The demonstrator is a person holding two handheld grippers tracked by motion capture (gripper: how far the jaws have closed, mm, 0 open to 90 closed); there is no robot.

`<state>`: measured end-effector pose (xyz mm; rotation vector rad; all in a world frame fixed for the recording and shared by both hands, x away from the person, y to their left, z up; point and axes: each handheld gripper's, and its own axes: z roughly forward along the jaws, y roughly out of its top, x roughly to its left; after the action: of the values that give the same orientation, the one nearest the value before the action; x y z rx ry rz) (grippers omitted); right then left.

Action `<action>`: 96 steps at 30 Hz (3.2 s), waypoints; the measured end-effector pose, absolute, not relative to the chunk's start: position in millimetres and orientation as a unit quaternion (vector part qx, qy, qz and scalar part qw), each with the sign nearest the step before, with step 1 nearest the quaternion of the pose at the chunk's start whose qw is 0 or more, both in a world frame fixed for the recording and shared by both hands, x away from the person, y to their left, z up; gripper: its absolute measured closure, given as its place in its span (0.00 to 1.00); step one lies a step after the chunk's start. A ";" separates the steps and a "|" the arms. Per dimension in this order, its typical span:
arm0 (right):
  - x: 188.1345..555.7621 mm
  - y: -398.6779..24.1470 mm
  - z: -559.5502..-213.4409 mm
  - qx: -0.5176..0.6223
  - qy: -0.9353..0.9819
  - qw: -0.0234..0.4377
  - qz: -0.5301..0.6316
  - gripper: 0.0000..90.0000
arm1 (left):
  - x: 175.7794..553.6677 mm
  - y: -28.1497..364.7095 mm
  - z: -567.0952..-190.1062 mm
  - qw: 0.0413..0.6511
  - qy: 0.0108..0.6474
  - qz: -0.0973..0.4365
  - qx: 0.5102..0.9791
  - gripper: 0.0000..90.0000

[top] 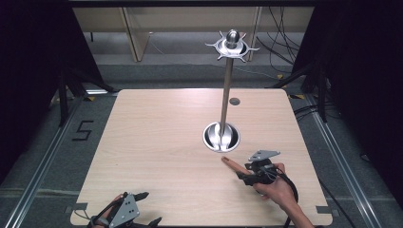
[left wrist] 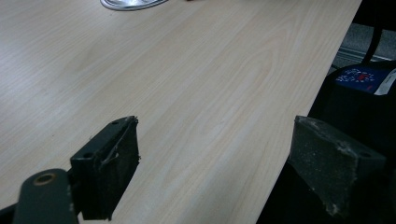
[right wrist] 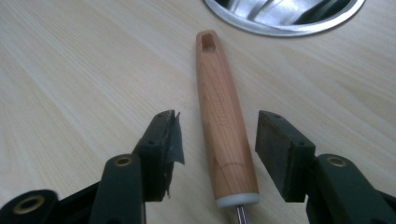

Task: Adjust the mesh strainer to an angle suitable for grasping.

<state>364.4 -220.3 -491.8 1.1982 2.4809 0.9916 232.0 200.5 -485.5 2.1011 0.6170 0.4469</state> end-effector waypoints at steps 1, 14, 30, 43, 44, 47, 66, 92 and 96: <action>364.4 -220.3 -491.8 0.407 0.842 0.107 0.337 0.56 | 232.0 200.5 -485.5 0.438 0.248 0.180 0.845 0.17; 373.2 -211.9 -494.8 0.396 0.863 0.088 0.303 0.65 | 232.2 200.7 -485.6 0.439 0.248 0.179 0.845 0.17; 377.8 -205.9 -493.3 0.351 0.892 0.118 0.258 0.77 | 232.1 200.6 -485.4 0.438 0.247 0.180 0.846 0.17; 369.4 -221.8 -467.8 0.369 0.851 0.108 0.358 0.79 | 232.2 202.5 -483.4 0.428 0.243 0.179 0.852 0.17; 370.7 -224.1 -466.4 0.359 0.855 0.106 0.360 0.79 | 232.4 202.7 -483.3 0.427 0.242 0.180 0.852 0.17; 367.6 -224.9 -461.9 0.376 0.842 0.090 0.375 0.79 | 232.1 202.6 -483.7 0.430 0.243 0.182 0.850 0.17; 363.9 -237.1 -430.3 0.362 0.796 0.086 0.477 0.79 | 232.6 202.0 -484.1 0.434 0.246 0.182 0.847 0.17; 372.7 -226.2 -377.0 0.324 0.771 0.130 0.533 0.79 | 232.8 202.0 -484.1 0.440 0.248 0.184 0.843 0.17; 373.5 -225.3 -368.8 0.320 0.768 0.135 0.539 0.79 | 232.6 202.0 -483.7 0.436 0.248 0.178 0.846 0.17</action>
<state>373.5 -225.3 -368.8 0.9261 2.2233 1.5606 232.6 202.0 -483.7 2.1059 0.6178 0.4423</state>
